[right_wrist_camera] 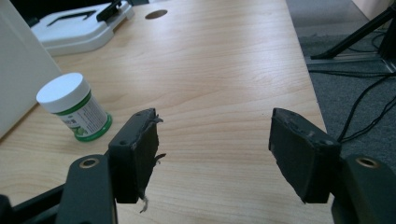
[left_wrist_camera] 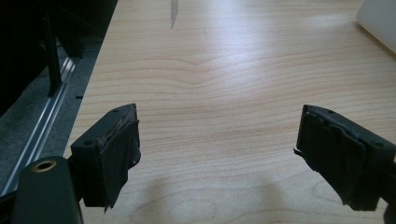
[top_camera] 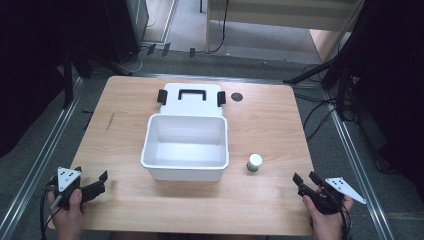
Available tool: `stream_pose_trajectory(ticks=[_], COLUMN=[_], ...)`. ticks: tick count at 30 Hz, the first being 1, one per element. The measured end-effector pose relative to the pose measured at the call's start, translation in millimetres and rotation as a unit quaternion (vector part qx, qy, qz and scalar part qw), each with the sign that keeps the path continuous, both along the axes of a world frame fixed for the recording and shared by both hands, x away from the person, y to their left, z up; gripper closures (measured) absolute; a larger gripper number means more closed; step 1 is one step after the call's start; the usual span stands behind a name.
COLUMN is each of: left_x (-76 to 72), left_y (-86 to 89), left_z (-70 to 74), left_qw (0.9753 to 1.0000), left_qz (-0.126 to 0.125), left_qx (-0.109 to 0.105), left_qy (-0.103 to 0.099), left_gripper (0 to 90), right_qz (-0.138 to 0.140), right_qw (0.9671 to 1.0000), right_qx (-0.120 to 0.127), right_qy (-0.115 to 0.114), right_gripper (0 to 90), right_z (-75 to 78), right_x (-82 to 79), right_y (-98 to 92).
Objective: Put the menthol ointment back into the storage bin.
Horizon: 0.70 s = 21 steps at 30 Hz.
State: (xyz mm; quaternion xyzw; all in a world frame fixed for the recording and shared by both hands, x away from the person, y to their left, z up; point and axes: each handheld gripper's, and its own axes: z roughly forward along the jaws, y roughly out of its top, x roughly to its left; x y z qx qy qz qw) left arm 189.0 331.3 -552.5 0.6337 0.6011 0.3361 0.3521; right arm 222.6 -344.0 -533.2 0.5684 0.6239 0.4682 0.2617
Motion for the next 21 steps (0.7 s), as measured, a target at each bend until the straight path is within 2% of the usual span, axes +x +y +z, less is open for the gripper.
stream_pose_trajectory(ticks=[4,6,8,10,11,12,13,16,17,21], left_x=[-0.3,-0.3,-0.4,-0.4,-0.4,-0.3,-0.3,0.0,0.1,0.1], left_y=[0.1,0.5,0.6,0.7,0.9,1.2,1.5,1.7,1.8,2.1], left_z=[0.1,0.2,0.1,0.0,0.1,0.0,0.0,0.0,0.0,0.3], left_qw=[1.0000,1.0000,1.0000,1.0000,1.0000,1.0000,1.0000,1.0000,1.0000,1.0000], left_qz=[-0.002,-0.002,-0.001,-0.001,-0.001,-0.002,-0.002,-0.001,-0.001,-0.002], left_qx=[0.000,-0.001,-0.003,-0.004,-0.004,-0.005,-0.006,-0.007,-0.007,-0.008], left_qy=[0.000,0.001,-0.001,-0.002,-0.001,-0.002,-0.001,0.001,0.001,0.004], left_gripper=[14.3,14.3,14.3,14.3,14.3,14.3,14.3,14.3,14.3,14.3], right_qz=[0.018,0.032,0.050,0.065,0.076,0.088,0.092,0.114,0.121,0.135], right_qw=[0.9992,0.9972,0.9925,0.9878,0.9847,0.9799,0.9764,0.9626,0.9573,0.9398], right_qx=[-0.033,-0.057,-0.092,-0.105,-0.113,-0.121,-0.127,-0.152,-0.163,-0.193], right_qy=[0.015,0.037,0.064,0.094,0.109,0.133,0.148,0.193,0.206,0.248], right_gripper=[37.0,38.4,38.2,36.3,36.2,36.1,35.4,34.3,33.5,32.3], right_z=[6.4,11.8,19.3,25.2,28.6,32.5,34.8,43.7,47.7,57.1], right_x=[4.0,7.9,12.9,18.7,21.8,26.4,29.1,39.6,43.4,56.3], right_y=[5.4,10.9,18.2,23.1,25.9,29.4,31.9,41.4,45.6,57.3])
